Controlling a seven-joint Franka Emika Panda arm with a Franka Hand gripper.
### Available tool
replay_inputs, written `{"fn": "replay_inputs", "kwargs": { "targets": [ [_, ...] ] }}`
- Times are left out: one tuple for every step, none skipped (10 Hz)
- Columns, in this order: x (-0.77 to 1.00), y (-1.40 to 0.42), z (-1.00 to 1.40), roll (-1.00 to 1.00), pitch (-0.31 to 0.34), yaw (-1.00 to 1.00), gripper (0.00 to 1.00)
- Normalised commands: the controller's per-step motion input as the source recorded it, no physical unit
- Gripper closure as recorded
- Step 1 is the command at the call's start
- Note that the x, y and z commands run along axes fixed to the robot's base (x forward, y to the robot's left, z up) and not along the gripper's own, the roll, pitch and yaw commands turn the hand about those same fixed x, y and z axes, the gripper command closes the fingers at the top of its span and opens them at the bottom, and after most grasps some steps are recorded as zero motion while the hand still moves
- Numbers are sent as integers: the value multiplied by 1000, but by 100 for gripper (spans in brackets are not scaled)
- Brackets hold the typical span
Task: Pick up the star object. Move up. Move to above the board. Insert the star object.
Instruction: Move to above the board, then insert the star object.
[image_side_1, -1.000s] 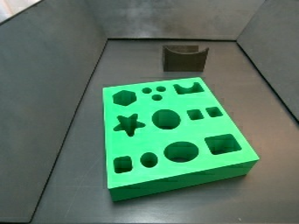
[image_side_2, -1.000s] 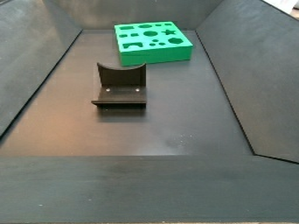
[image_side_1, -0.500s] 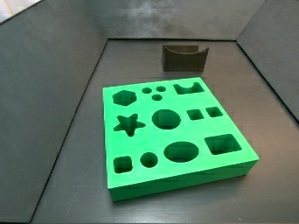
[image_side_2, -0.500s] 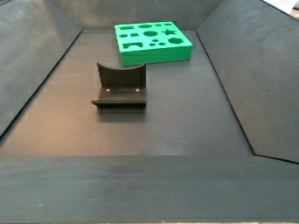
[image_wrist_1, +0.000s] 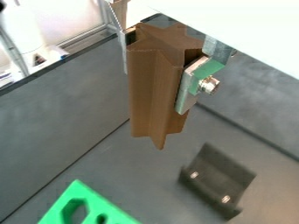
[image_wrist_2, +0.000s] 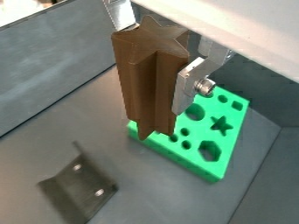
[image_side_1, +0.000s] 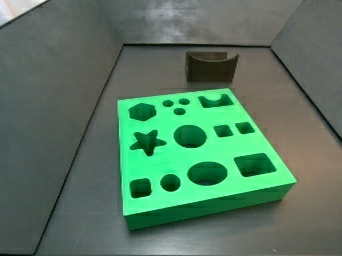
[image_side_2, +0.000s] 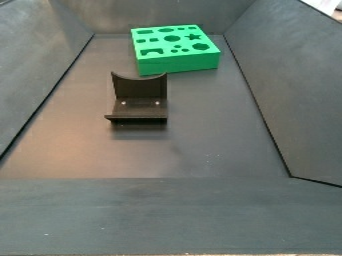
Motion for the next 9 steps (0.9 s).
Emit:
{"fn": "replay_inputs", "kwargs": {
  "targets": [
    [-344,-1000,-102,-4,-69,4,100],
    [-349,-1000,-100,-14,-69,4,100],
    [-361,-1000,-106,-19,-65,7,100],
    [-374,-1000,-100,-4,-61,8,100],
    [-324,-829,-82,-11,-68,10,100],
    [-254,-613,-66,-21,-71,6,100],
    [-147,-289,-32,-37,-65,9,100],
    [-17,0,0,0,0,0,100],
    [-77,0,-63,0,0,-80,100]
  ]
}}
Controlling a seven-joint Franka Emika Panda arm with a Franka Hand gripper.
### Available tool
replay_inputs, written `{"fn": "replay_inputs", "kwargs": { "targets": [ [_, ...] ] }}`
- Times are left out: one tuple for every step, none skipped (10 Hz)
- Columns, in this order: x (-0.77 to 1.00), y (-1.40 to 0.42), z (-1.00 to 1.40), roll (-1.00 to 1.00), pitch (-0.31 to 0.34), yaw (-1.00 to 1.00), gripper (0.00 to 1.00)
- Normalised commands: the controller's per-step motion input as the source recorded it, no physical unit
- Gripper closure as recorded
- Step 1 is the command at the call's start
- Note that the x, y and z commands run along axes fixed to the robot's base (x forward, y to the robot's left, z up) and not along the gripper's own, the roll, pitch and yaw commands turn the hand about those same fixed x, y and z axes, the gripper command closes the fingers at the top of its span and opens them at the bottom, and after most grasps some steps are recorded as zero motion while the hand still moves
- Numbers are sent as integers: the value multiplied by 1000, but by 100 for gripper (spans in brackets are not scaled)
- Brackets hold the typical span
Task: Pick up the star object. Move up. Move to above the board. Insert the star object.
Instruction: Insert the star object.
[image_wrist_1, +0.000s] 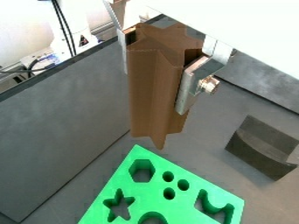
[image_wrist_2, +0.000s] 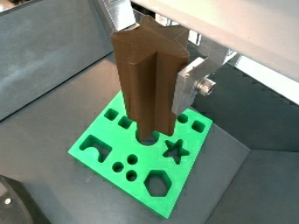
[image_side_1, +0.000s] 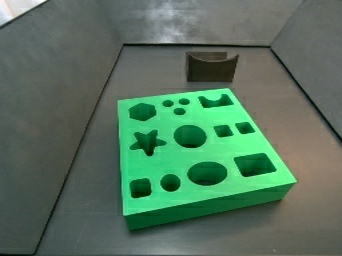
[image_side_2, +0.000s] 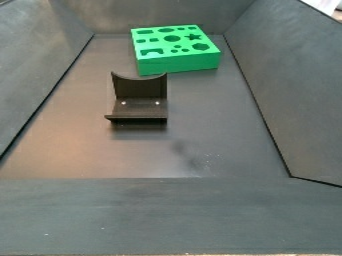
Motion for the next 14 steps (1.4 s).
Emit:
{"fn": "replay_inputs", "kwargs": {
  "targets": [
    [-174,-60,-326,17,-57,-214,100],
    [-260,-200,-703,24,-123,-403,100],
    [-180,-249,-777,0,-149,-640,100],
    [-126,-266,-774,0,-137,-680,100],
    [-54,-320,-751,0,-153,-700,100],
    [-20,-371,-700,-3,-180,-697,100],
    [-9,-417,-663,0,-213,-680,100],
    [0,-434,-663,0,-211,-677,100],
    [0,-394,-683,0,-167,-726,100],
    [0,-340,-711,37,-100,-774,100],
    [0,-240,-723,91,-83,-811,100],
    [0,-109,-709,104,-71,-803,100],
    [-31,0,-420,91,-57,-514,100],
    [63,0,0,0,40,-3,100]
  ]
}}
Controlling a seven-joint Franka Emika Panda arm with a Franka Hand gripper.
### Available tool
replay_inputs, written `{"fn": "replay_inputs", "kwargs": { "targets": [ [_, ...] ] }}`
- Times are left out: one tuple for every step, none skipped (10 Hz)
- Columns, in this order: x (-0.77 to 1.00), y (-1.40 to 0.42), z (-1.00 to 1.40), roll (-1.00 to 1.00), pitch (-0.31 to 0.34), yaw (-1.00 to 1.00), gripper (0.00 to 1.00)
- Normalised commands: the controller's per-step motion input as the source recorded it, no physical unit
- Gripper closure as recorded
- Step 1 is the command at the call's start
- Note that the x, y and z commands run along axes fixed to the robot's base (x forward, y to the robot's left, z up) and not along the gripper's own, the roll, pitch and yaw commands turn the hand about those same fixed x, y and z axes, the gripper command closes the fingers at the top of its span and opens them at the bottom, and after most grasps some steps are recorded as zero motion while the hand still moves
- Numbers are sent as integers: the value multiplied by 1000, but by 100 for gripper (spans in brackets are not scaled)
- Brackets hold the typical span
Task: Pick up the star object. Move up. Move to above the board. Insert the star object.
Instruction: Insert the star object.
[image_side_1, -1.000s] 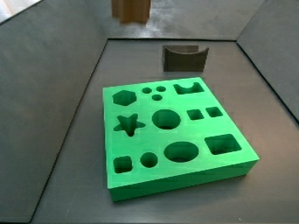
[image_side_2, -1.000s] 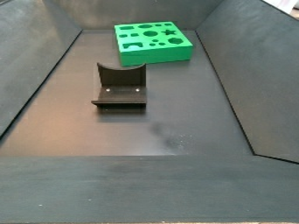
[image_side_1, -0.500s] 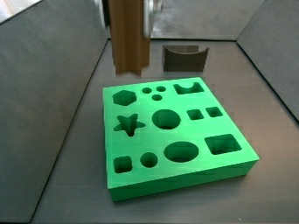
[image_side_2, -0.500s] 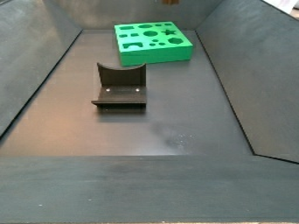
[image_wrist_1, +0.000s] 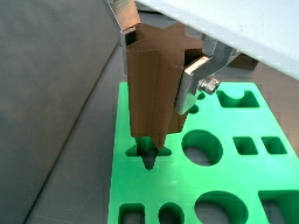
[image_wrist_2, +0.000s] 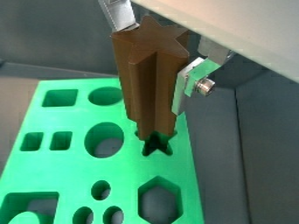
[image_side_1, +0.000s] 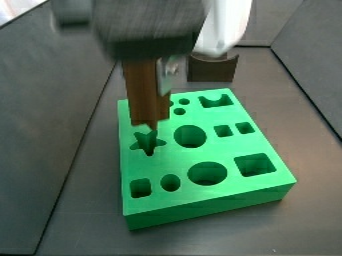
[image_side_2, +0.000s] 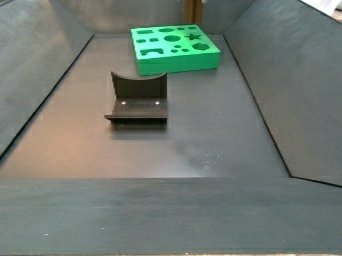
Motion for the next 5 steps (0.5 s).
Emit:
{"fn": "replay_inputs", "kwargs": {
  "targets": [
    [26,-17,-274,19,-50,-11,100],
    [14,-69,-520,31,-129,-103,100],
    [0,-57,-477,41,-129,-89,100],
    [6,-34,-509,21,-139,-109,100],
    [0,-9,-460,29,-117,-171,100]
  ]
}}
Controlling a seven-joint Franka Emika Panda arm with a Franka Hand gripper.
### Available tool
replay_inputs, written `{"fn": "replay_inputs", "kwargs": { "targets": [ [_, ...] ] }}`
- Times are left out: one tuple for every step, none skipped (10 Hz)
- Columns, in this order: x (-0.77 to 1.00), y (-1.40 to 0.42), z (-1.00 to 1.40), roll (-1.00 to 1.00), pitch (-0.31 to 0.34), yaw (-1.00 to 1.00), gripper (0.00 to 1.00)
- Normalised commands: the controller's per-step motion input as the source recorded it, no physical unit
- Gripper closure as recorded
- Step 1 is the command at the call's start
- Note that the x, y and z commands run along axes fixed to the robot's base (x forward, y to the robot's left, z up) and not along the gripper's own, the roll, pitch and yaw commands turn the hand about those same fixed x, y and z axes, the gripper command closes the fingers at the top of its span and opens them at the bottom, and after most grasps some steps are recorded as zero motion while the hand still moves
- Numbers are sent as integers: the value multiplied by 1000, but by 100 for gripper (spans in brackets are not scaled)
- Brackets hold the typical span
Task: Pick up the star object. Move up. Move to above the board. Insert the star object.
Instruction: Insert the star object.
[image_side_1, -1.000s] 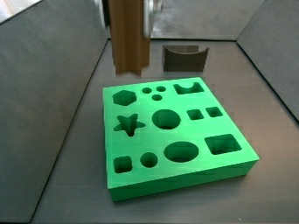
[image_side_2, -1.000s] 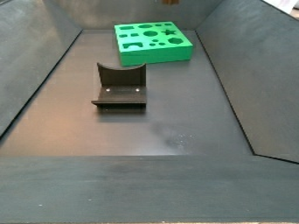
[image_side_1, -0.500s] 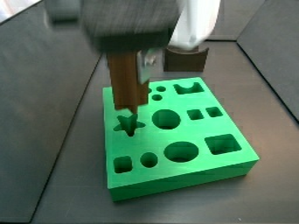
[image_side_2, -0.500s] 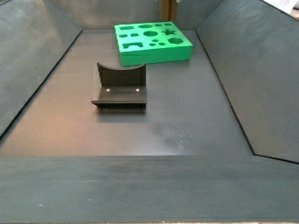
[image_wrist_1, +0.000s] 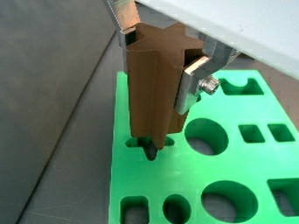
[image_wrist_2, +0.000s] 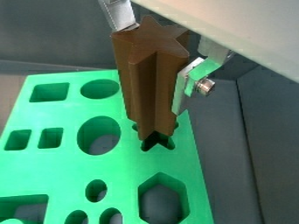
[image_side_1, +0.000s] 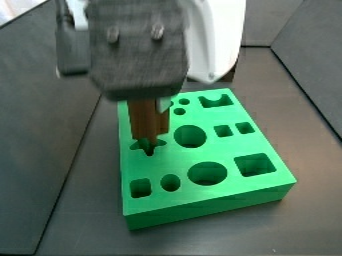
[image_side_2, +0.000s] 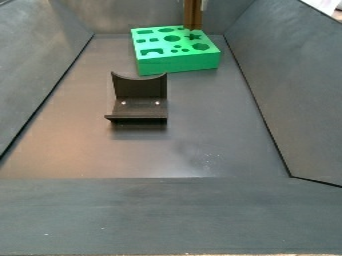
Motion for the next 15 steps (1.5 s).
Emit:
{"fn": "replay_inputs", "kwargs": {
  "targets": [
    [0,0,-469,41,-113,-280,100],
    [0,0,-443,56,-107,-411,100],
    [0,0,-369,91,-90,-449,100],
    [-51,31,-149,66,0,-291,100],
    [0,0,0,-23,0,0,100],
    [0,20,-31,0,0,-6,100],
    [-289,160,-131,20,0,-297,100],
    [-194,100,-31,19,0,-283,100],
    [0,0,-37,0,0,0,100],
    [0,-26,-97,-43,-24,-71,100],
    [0,-91,-211,-3,-69,-223,100],
    [-97,-120,-406,64,-146,-320,100],
    [-163,-106,-466,39,-153,-440,100],
    [-77,-60,-640,4,-157,-414,100],
    [9,-43,-937,97,-119,-283,100]
  ]
}}
